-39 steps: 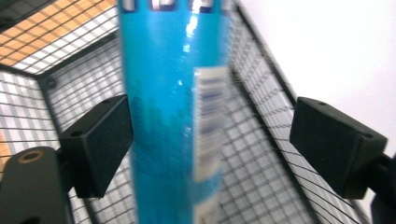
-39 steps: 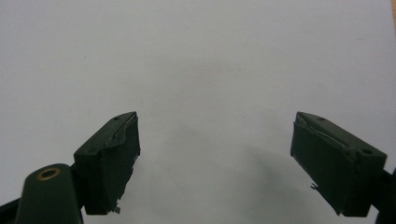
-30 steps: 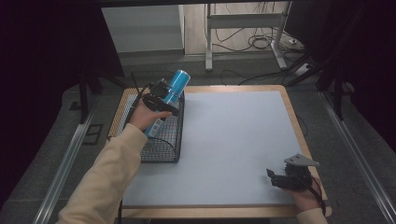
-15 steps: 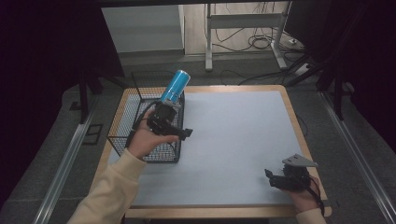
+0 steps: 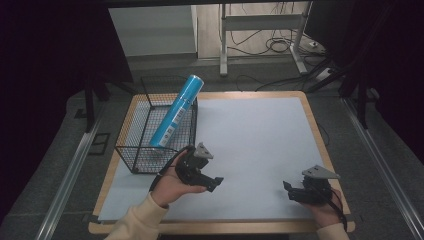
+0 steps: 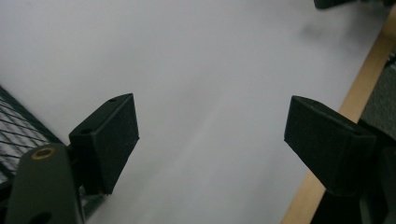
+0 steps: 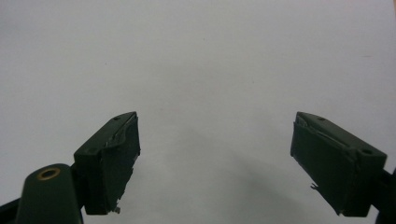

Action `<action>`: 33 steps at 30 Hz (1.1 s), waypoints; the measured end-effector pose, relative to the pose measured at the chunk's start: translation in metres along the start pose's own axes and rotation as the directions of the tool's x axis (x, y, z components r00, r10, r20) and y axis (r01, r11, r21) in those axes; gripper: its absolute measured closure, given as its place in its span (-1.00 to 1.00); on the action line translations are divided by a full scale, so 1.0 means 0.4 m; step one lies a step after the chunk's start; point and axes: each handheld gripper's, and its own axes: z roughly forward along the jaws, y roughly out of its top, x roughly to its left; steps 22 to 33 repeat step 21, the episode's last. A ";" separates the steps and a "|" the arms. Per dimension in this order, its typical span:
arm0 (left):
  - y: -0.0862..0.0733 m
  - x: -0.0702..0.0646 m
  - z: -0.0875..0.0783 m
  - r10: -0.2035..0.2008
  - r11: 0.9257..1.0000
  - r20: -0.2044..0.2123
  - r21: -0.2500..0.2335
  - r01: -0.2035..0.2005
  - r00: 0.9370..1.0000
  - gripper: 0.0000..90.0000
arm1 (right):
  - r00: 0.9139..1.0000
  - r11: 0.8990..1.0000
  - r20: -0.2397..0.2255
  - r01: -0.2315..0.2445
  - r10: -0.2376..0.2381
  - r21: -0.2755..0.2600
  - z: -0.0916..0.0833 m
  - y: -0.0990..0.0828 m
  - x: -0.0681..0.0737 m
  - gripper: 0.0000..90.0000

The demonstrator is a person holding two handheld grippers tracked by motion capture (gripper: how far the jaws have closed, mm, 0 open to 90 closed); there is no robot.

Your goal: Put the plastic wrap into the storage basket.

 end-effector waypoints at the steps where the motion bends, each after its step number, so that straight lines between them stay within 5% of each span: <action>1: -0.008 -0.004 0.003 -0.007 1.000 0.000 -0.005 0.007 1.000 -0.62 | 1.000 1.000 0.000 0.001 -0.001 -0.001 0.000 0.000 0.001 -0.64; 10: -0.054 -0.012 0.031 -0.030 0.999 0.014 0.019 0.029 0.999 -0.61 | 1.000 1.000 0.005 0.006 -0.006 -0.002 0.002 0.002 0.004 -0.64; 33: -0.073 -0.005 0.044 -0.030 0.999 0.010 0.029 0.030 0.999 -0.62 | 1.000 0.999 -0.004 0.011 -0.011 -0.040 -0.002 0.008 0.006 -0.65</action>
